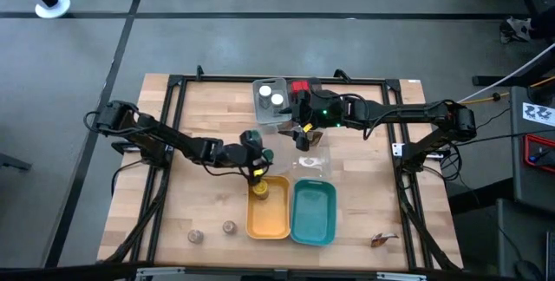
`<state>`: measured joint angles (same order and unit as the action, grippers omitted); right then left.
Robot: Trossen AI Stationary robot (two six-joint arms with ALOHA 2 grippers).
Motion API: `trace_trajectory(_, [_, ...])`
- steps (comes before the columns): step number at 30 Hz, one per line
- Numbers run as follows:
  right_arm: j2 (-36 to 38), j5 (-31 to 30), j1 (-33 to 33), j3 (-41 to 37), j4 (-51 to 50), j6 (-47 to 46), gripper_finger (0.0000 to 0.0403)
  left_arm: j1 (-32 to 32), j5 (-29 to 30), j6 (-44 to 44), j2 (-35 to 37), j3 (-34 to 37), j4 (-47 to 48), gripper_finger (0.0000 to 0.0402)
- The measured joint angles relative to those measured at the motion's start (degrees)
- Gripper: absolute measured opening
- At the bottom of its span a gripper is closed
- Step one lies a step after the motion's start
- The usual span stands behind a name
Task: Sort spices by type
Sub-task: Put the green seasoning bottle into the left transparent bin
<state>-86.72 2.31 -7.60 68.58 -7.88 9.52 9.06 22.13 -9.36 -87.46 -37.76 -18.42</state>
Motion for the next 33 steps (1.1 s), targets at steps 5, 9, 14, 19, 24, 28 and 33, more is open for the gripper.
trace_trajectory(5, [0.0, 0.0, 0.0, 0.0, 0.02, 0.02, 0.0308, -0.02, 0.11, -2.71, 0.0, 0.02, 2.74, 0.0193])
trace_trajectory(9, [0.0, 0.0, 0.0, 0.0, 0.02, 0.02, 0.0308, -0.04, 0.1, -2.67, -0.17, 0.02, 3.0, 0.0199])
trace_trajectory(14, [0.0, 0.06, 0.0, 0.0, -0.01, 0.02, 0.0308, -0.2, 0.11, -2.19, -0.26, 0.02, 3.41, 0.0197])
trace_trajectory(19, [-0.02, 4.35, 0.02, 0.0, -2.24, -0.03, 0.0308, -0.2, 0.13, -1.97, -0.28, 0.05, 5.13, 0.0202])
trace_trajectory(24, [-2.3, 13.86, 0.27, 0.0, -4.69, -0.2, 0.0308, -0.2, 0.13, -1.88, -0.3, 0.04, 6.36, 0.0201])
trace_trajectory(28, [-5.91, 15.82, 1.0, 0.0, -3.92, -0.23, 0.0308, -0.2, 0.13, -1.77, -0.31, 0.04, 6.26, 0.0201])
trace_trajectory(33, [-11.18, 16.04, 1.7, 0.0, 0.2, -0.24, 0.0308, -0.2, 0.13, -1.1, -0.31, 0.04, 6.32, 0.0201])
